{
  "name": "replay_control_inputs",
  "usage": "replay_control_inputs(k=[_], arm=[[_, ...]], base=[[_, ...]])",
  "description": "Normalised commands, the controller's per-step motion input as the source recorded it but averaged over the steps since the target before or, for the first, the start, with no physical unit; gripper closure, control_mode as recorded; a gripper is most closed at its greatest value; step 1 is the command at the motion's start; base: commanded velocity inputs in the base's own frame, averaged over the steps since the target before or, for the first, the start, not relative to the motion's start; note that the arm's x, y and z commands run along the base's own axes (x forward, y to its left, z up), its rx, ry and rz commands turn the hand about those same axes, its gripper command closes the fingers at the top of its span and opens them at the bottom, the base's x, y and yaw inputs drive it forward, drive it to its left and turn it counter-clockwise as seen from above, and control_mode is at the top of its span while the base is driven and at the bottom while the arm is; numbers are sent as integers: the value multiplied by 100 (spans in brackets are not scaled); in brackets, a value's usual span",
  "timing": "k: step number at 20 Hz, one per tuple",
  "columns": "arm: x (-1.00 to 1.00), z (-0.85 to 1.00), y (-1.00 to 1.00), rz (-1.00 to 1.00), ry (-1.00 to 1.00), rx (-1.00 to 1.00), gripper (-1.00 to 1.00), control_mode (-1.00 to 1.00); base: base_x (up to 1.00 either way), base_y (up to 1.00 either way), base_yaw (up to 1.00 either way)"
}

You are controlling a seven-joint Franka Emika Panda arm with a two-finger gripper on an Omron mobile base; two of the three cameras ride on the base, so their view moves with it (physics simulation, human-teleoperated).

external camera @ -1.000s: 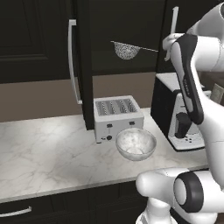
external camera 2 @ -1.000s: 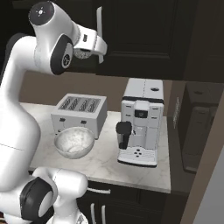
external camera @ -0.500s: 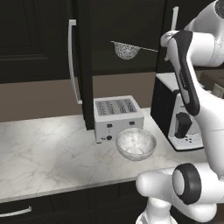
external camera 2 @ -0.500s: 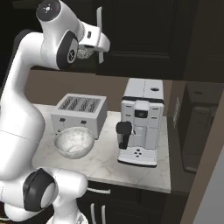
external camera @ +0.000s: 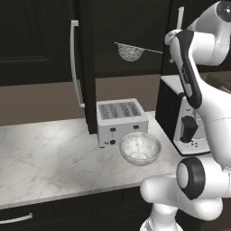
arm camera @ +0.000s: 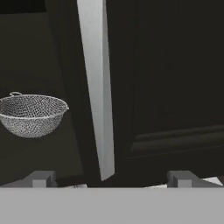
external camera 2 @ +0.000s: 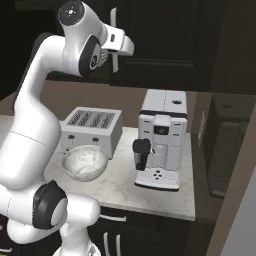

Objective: Open the cabinet and setup a tea strainer by placing it in the bowl upright.

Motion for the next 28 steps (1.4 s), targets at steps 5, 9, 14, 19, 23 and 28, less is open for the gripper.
replay_control_inputs(k=[5, 9, 14, 19, 23, 28], arm=[[38, 0, 0, 0, 0, 0, -100, -100], [39, 0, 0, 0, -1, 0, -100, -100], [43, 0, 0, 0, 0, 0, -100, -100], [43, 0, 0, 0, 0, 0, -100, -100], [34, 0, 0, 3, -2, 0, -100, -100], [29, 0, 0, 3, -2, 0, -100, -100]], base=[[0, 0, 0], [0, 0, 0], [0, 0, 0], [0, 0, 0], [0, 0, 0], [0, 0, 0]])
